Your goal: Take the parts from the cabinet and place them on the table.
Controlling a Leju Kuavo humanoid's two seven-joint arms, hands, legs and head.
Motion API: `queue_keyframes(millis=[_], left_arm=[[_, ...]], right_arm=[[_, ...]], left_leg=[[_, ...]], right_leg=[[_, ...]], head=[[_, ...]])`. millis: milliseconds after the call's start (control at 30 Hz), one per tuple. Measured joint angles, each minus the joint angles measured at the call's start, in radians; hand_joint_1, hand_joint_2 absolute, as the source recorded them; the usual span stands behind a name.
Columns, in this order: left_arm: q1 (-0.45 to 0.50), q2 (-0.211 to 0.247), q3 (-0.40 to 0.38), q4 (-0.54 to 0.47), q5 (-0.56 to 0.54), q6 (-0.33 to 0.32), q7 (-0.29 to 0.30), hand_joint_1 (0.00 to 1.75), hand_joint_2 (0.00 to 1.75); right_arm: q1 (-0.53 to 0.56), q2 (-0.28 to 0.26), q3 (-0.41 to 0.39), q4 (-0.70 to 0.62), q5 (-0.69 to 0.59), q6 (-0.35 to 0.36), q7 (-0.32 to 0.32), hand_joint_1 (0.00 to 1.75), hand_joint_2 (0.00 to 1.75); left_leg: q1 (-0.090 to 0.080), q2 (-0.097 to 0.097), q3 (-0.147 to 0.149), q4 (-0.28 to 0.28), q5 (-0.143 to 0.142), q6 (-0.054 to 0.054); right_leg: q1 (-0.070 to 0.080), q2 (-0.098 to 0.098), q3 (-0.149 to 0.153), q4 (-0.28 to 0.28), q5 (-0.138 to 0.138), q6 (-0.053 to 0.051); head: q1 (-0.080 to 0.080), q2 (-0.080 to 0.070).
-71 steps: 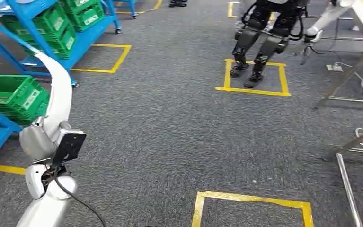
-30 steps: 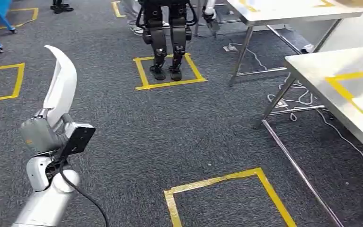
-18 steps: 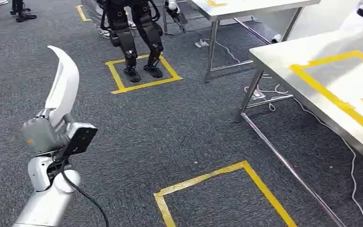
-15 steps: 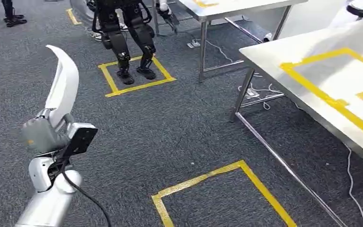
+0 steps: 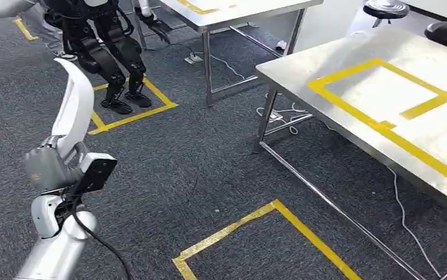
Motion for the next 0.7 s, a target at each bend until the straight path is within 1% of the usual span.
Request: queue_keyframes(millis=[33, 67, 100, 133, 167, 200, 233, 267, 300, 333, 367, 400, 433, 467, 500, 533, 567, 600, 633, 667, 700], left_arm=[[0.001, 0.001, 0.000, 0.000, 0.000, 0.000, 0.000, 1.75, 1.75], [0.003, 0.001, 0.000, 0.000, -0.001, 0.000, 0.000, 1.75, 1.75], [0.003, 0.002, 0.000, 0.000, -0.002, 0.000, 0.000, 1.75, 1.75], [0.003, 0.002, 0.000, 0.001, -0.003, 0.000, 0.000, 1.75, 1.75], [0.003, 0.002, 0.000, 0.002, -0.003, 0.000, 0.001, 1.75, 1.75], [0.003, 0.002, 0.000, 0.002, -0.004, 0.000, 0.001, 1.75, 1.75], [0.003, 0.001, 0.000, 0.002, -0.005, 0.000, 0.001, 1.75, 1.75], [0.004, 0.002, -0.001, 0.002, -0.007, 0.000, 0.001, 1.75, 1.75], [0.005, 0.002, -0.002, 0.003, -0.008, -0.001, 0.001, 1.75, 1.75], [0.005, 0.002, -0.002, 0.003, -0.010, -0.002, 0.001, 1.75, 1.75], [0.005, 0.001, -0.004, 0.003, -0.010, -0.001, 0.002, 1.75, 1.75], [0.005, 0.000, -0.005, 0.003, -0.011, 0.000, 0.003, 1.75, 1.75], [-0.001, -0.001, -0.009, 0.003, -0.012, 0.000, 0.003, 1.75, 1.75], [-0.002, -0.001, -0.012, 0.003, -0.014, 0.001, 0.005, 1.75, 1.75], [-0.003, 0.001, -0.013, 0.003, -0.019, 0.007, 0.005, 1.75, 1.75], [0.000, 0.002, -0.016, 0.003, -0.023, 0.012, 0.005, 1.75, 1.75], [0.005, 0.004, -0.015, 0.003, -0.026, 0.014, 0.007, 1.75, 1.75], [0.010, 0.005, -0.015, 0.003, -0.028, 0.015, 0.009, 1.75, 1.75], [0.011, 0.005, -0.015, 0.003, -0.029, 0.016, 0.011, 1.75, 1.75], [0.012, 0.006, -0.015, 0.003, -0.031, 0.016, 0.011, 1.75, 1.75], [0.012, 0.007, -0.015, 0.003, -0.031, 0.016, 0.011, 1.75, 1.75]], right_arm=[[-0.004, 0.000, 0.002, 0.000, -0.001, 0.000, 0.000, 0.00, 1.75], [-0.005, 0.000, 0.004, 0.000, -0.002, 0.000, 0.000, 0.00, 1.75], [-0.003, 0.000, 0.005, 0.000, -0.002, 0.000, 0.000, 0.00, 1.75], [0.000, 0.000, 0.007, 0.000, -0.003, 0.000, 0.002, 0.00, 1.75], [0.004, 0.000, 0.010, 0.000, -0.003, 0.000, 0.002, 0.00, 1.75], [0.006, 0.000, 0.010, 0.000, -0.004, 0.000, 0.003, 0.00, 1.75], [0.007, 0.000, 0.011, 0.000, -0.003, 0.000, 0.003, 0.00, 1.75], [0.008, 0.000, 0.011, 0.000, -0.004, 0.000, 0.003, 0.00, 1.75], [0.007, 0.000, 0.012, 0.000, -0.004, 0.000, 0.003, 0.00, 1.75], [0.004, 0.000, 0.012, 0.000, -0.005, 0.000, 0.004, 0.00, 1.75], [0.003, 0.000, 0.013, 0.000, -0.007, -0.002, 0.005, 0.00, 1.75], [0.003, -0.001, 0.013, 0.000, -0.008, -0.002, 0.004, 0.00, 1.75], [0.002, -0.001, 0.015, 0.000, -0.007, -0.003, 0.004, 0.00, 1.75], [0.002, -0.001, 0.016, 0.000, -0.008, -0.003, 0.004, 0.00, 1.75], [0.000, -0.002, 0.017, 0.000, -0.009, -0.003, 0.004, 0.00, 1.75], [-0.003, -0.003, 0.018, 0.000, -0.009, -0.007, 0.004, 0.00, 1.75], [-0.005, -0.004, 0.018, 0.000, -0.010, -0.007, 0.004, 0.00, 1.75], [-0.005, -0.003, 0.019, 0.000, -0.010, -0.007, 0.004, 0.00, 1.75], [-0.002, -0.003, 0.019, 0.000, -0.010, -0.007, 0.004, 0.00, 1.75], [0.002, -0.002, 0.019, 0.000, -0.010, -0.007, 0.004, 0.00, 1.75], [0.004, -0.001, 0.020, 0.000, -0.010, -0.007, 0.004, 0.00, 1.75]], left_leg=[[-0.004, 0.011, 0.009, 0.000, -0.010, 0.002], [-0.007, 0.023, 0.019, 0.000, -0.021, 0.005], [-0.009, 0.033, 0.032, 0.000, -0.033, 0.006], [-0.012, 0.042, 0.047, 0.000, -0.045, 0.007], [-0.015, 0.051, 0.068, 0.000, -0.060, 0.007], [-0.017, 0.060, 0.089, -0.001, -0.075, 0.007], [-0.021, 0.072, 0.110, -0.001, -0.091, 0.006], [-0.021, 0.083, 0.125, -0.005, -0.109, 0.004], [-0.027, 0.090, 0.143, -0.001, -0.123, -0.002], [-0.025, 0.098, 0.148, -0.016, -0.132, -0.010], [-0.020, 0.106, 0.169, -0.027, -0.134, -0.016], [-0.017, 0.107, 0.172, -0.012, -0.116, -0.027], [-0.015, 0.110, 0.170, 0.016, -0.104, -0.037], [-0.011, 0.084, 0.144, 0.079, -0.077, -0.038], [-0.010, 0.053, 0.099, 0.161, -0.055, -0.038], [-0.008, 0.035, 0.039, 0.237, -0.067, -0.043], [-0.007, 0.029, -0.011, 0.280, -0.116, -0.049], [-0.006, 0.027, -0.052, 0.296, -0.177, -0.054], [-0.005, 0.026, -0.086, 0.294, -0.233, -0.059], [-0.004, 0.026, -0.111, 0.278, -0.264, -0.061], [-0.003, 0.024, -0.125, 0.241, -0.257, -0.062]], right_leg=[[0.000, -0.014, -0.052, 0.080, -0.022, 0.001], [0.000, -0.020, -0.106, 0.154, -0.046, 0.001], [0.000, -0.021, -0.154, 0.206, -0.060, -0.001], [0.000, -0.021, -0.175, 0.209, -0.056, -0.002], [0.001, -0.022, -0.177, 0.171, -0.036, -0.007], [0.002, -0.025, -0.163, 0.109, 0.000, -0.014], [0.007, -0.038, -0.144, 0.033, 0.057, -0.026], [0.021, -0.093, -0.129, -0.049, 0.155, -0.049], [0.028, -0.097, -0.132, -0.058, 0.169, -0.045], [0.032, -0.083, -0.115, -0.059, 0.142, -0.044], [0.035, -0.070, -0.110, -0.069, 0.137, -0.049], [0.036, -0.056, -0.104, -0.080, 0.130, -0.054], [0.031, -0.037, -0.065, -0.087, 0.130, -0.061], [0.027, -0.030, -0.044, -0.096, 0.121, -0.065], [0.023, -0.024, -0.028, -0.099, 0.110, -0.071], [0.019, -0.013, -0.013, -0.101, 0.096, -0.072], [0.016, 0.002, 0.002, -0.103, 0.081, -0.072], [0.014, 0.017, 0.019, -0.103, 0.068, -0.072], [0.011, 0.032, 0.040, -0.103, 0.051, -0.070], [0.008, 0.049, 0.063, -0.103, 0.034, -0.067], [0.003, 0.064, 0.089, -0.103, 0.014, -0.062]], head=[[-0.002, 0.000], [-0.001, 0.000], [-0.001, 0.000], [0.000, 0.000], [-0.001, 0.000], [0.000, 0.000], [0.000, 0.000], [-0.001, 0.000], [-0.004, 0.000], [-0.002, 0.000], [-0.003, 0.000], [-0.002, 0.000], [-0.002, 0.000], [-0.002, 0.000], [-0.007, -0.001], [-0.005, -0.001], [-0.008, -0.001], [-0.007, -0.001], [-0.010, -0.001], [-0.010, -0.001], [-0.010, -0.001]])
